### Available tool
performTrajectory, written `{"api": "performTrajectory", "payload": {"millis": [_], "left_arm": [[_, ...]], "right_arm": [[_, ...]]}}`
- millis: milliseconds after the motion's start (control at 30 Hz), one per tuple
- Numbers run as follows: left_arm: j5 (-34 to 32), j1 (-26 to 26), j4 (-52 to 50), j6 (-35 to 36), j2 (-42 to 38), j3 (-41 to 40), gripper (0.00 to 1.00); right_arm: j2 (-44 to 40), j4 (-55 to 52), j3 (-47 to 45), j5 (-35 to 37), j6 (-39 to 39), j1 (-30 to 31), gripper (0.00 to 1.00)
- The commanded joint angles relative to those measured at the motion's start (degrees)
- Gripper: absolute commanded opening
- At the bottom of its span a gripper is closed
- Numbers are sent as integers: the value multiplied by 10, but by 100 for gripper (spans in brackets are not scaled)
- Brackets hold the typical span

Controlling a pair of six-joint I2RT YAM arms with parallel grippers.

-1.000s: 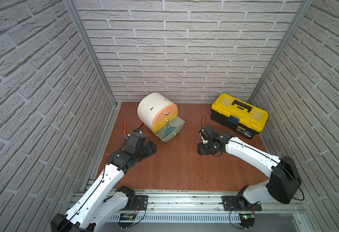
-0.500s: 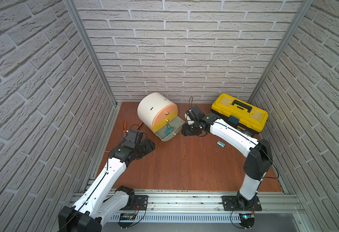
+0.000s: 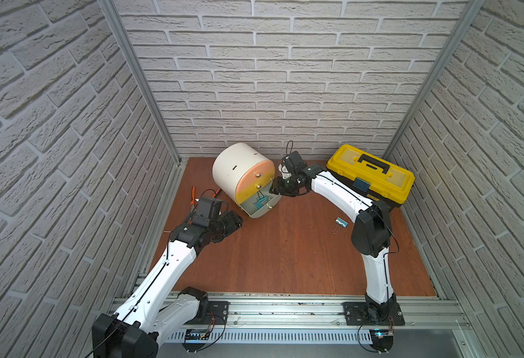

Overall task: Put the binder clips in the drawer according to color
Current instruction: Place the binder clip in the drawer.

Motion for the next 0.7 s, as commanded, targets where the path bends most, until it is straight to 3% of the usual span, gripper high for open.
{"api": "performTrajectory", "payload": {"millis": [0,367,667], "left_arm": [[3,3,4,-3,-10,13,70],[2,4,-3,-5,-13,14,70],[2,4,-5,-5,-16,14,70]], "right_arm": [[7,21,29,-20,19,1,49],[23,23,47,-25,21,-4,63],[9,14,45,-17,9,-7,65]]}}
